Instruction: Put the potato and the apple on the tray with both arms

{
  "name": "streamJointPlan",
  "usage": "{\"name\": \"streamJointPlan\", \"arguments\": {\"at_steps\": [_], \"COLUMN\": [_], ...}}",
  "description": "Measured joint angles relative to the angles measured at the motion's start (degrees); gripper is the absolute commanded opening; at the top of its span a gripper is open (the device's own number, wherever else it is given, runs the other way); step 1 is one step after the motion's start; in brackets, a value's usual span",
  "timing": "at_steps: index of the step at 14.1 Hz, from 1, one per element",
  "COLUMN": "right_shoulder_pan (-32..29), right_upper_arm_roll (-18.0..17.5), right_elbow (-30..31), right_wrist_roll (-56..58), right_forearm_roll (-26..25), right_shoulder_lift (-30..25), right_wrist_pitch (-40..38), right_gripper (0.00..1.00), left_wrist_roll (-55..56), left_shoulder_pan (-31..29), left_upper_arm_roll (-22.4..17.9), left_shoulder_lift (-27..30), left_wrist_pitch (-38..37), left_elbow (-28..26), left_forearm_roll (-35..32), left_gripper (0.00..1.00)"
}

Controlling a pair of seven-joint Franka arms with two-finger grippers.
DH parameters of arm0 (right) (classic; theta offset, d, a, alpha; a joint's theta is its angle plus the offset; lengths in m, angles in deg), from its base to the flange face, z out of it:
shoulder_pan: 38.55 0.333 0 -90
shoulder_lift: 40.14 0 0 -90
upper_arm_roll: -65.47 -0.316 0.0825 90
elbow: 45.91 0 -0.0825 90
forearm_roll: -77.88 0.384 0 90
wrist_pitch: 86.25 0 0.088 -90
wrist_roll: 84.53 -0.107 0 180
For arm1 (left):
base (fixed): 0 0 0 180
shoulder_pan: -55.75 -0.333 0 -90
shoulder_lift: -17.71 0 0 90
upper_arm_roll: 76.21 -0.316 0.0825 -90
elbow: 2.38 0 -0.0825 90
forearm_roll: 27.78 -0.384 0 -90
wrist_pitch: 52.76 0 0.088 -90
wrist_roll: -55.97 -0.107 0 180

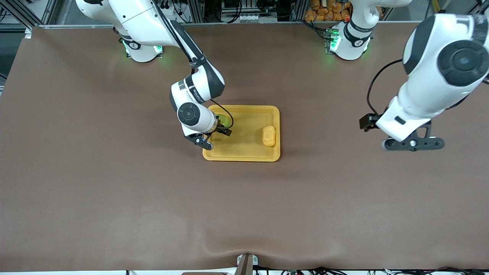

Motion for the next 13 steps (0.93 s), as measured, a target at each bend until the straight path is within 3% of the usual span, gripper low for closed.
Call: {"name": "streamJointPlan", "arguments": {"at_steps": [6, 13], "right_shoulder_pan": [-1.53, -8.86], "right_upper_arm_roll": [1.30, 1.69], "right_elbow": [-6.76, -14.53], "right_wrist_roll": [-0.01, 0.00], "right_forearm_roll": [-0.01, -0.03], "right_shoulder_lift": [-0.03, -3.52], "right_wrist_pitch": [-12.80, -29.54], "right_gripper": [1.00, 1.00], "left_wrist_roll": [-6.53, -6.85], "left_shoulder_pan": [-5.48, -7.15], "left_upper_arm_roll": [0.05, 0.06], "left_shoulder_lift": [4.09, 9.16], "left_wrist_pitch": [-2.79, -4.10], "left_elbow": [-0.17, -1.20], "left_forearm_roll": [3.07, 3.50], "left_gripper": [1.00, 1.00]}}
